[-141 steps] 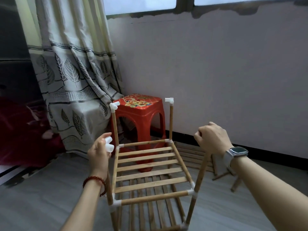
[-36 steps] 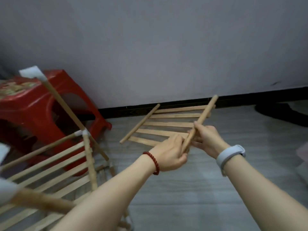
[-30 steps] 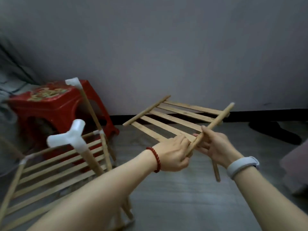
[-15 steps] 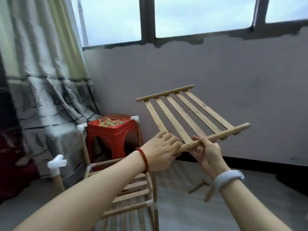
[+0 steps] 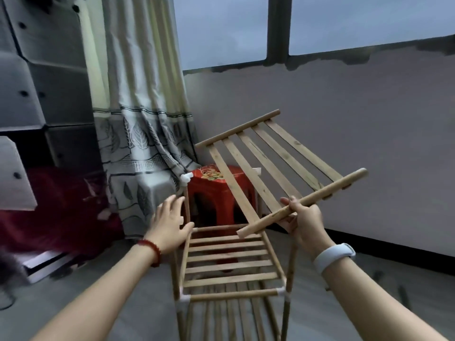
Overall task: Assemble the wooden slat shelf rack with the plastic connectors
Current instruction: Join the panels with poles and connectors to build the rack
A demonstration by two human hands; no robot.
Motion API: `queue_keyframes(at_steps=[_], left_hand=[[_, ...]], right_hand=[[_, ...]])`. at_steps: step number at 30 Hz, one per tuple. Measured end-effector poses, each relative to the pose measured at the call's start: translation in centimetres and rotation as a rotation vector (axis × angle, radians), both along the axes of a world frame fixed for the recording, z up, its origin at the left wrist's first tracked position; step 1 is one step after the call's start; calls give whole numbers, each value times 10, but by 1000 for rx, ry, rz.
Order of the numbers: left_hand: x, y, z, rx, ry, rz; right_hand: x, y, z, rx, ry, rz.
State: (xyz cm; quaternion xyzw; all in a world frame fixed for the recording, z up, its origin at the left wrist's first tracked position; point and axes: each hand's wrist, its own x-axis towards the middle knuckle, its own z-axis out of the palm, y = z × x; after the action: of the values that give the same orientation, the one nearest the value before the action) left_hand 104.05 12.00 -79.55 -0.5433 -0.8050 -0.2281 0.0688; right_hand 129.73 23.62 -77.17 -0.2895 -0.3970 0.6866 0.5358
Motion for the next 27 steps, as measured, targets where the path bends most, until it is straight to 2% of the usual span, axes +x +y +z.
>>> queue_keyframes(at_steps=[3, 9, 14, 18, 21, 24, 27], left_hand=[[-17, -3, -22, 107, -463, 71], [-16, 18, -37, 324, -804, 30], [12, 19, -33, 307, -870, -115], [44, 6, -34, 249, -936, -257], [72, 3, -30, 118, -1086, -405], [98, 9, -30, 65, -1102, -411], [110, 14, -34, 140, -1042, -349]], right_hand=[[-12, 2, -9, 6, -68, 26], [-13, 26, -1, 145, -368, 44], [-5, 49, 2, 170, -566, -113], [-4, 60, 4, 133, -512, -133], [-7, 63, 4, 135, -521, -147], [-7, 59, 2, 145, -508, -143], [2, 62, -3, 158, -501, -132]])
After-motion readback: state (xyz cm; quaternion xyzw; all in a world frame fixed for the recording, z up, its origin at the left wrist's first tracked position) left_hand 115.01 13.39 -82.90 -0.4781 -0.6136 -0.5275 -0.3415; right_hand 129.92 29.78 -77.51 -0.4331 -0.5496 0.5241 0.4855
